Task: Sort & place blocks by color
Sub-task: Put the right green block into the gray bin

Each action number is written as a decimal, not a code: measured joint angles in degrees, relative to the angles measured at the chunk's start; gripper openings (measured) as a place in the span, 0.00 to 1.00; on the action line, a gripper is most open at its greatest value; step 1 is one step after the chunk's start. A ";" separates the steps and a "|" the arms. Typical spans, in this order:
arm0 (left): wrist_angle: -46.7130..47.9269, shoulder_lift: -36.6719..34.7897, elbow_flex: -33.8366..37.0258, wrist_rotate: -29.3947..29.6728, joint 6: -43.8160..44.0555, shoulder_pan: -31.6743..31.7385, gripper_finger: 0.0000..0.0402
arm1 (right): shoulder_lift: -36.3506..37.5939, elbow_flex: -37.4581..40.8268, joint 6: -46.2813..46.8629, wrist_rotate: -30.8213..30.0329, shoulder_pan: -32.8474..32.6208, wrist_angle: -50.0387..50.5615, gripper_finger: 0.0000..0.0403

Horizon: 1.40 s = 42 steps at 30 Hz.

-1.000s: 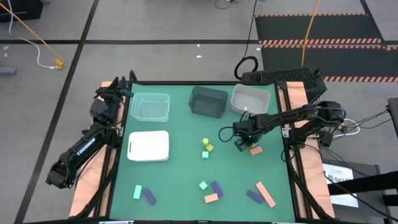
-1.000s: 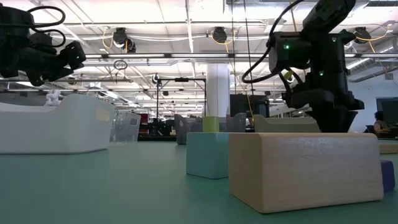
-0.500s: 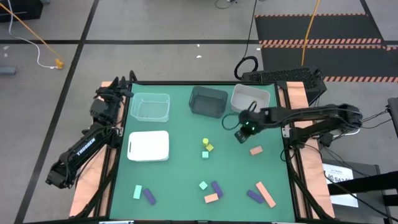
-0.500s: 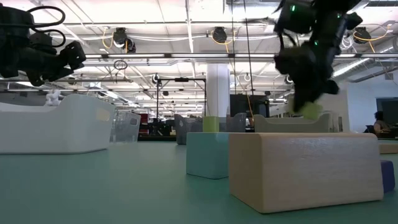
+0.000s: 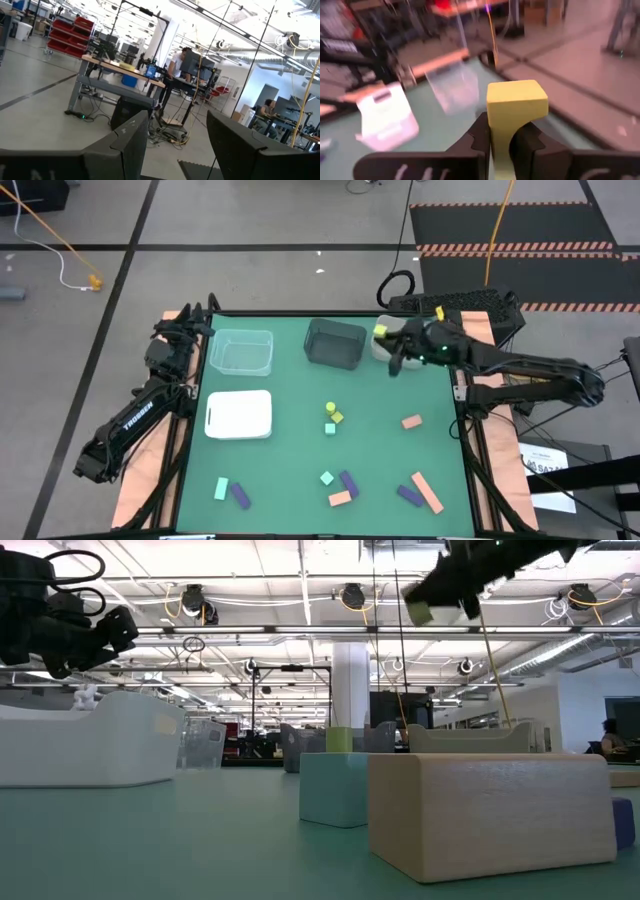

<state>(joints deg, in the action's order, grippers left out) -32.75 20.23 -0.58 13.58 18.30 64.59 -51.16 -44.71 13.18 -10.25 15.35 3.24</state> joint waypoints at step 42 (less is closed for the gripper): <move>-0.06 0.00 0.00 -12.35 25.37 -0.06 0.50 | 0.33 0.03 -5.12 -21.21 12.85 -1.05 0.07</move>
<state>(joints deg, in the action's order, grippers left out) -32.81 20.23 -0.58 1.23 43.67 64.53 -50.83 -44.69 8.07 -31.46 28.20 2.19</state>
